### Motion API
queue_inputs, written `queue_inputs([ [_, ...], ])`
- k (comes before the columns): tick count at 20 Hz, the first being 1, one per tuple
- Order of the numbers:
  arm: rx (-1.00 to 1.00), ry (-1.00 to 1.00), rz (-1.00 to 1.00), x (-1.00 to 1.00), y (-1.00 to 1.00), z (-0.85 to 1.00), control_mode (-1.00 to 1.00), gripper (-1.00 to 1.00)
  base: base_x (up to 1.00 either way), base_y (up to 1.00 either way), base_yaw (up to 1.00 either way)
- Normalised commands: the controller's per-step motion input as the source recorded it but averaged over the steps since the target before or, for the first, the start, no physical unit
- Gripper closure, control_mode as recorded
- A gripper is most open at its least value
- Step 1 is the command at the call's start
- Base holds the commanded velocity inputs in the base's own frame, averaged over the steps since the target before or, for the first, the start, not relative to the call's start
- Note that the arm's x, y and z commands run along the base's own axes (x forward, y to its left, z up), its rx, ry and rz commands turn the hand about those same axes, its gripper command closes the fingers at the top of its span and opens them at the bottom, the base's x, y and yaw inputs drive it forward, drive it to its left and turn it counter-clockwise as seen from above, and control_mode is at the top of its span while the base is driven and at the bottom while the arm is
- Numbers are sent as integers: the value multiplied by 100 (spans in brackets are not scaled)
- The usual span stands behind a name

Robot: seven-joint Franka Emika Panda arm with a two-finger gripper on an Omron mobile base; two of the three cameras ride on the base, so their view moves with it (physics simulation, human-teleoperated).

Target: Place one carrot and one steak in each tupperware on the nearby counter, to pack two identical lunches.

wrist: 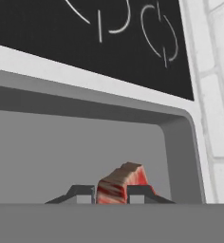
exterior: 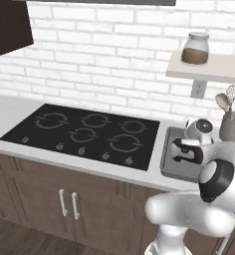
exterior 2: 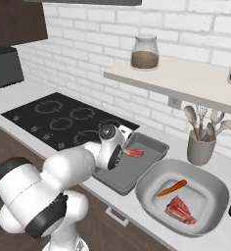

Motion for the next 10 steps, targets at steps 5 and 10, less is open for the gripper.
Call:
queue_inputs([
  [5, 0, 2, -1, 36, -8, -21, -100, 100, 0, 0, 0],
  [10, 0, 1, -1, 36, -16, -24, -100, 100, 0, 0, 0],
])
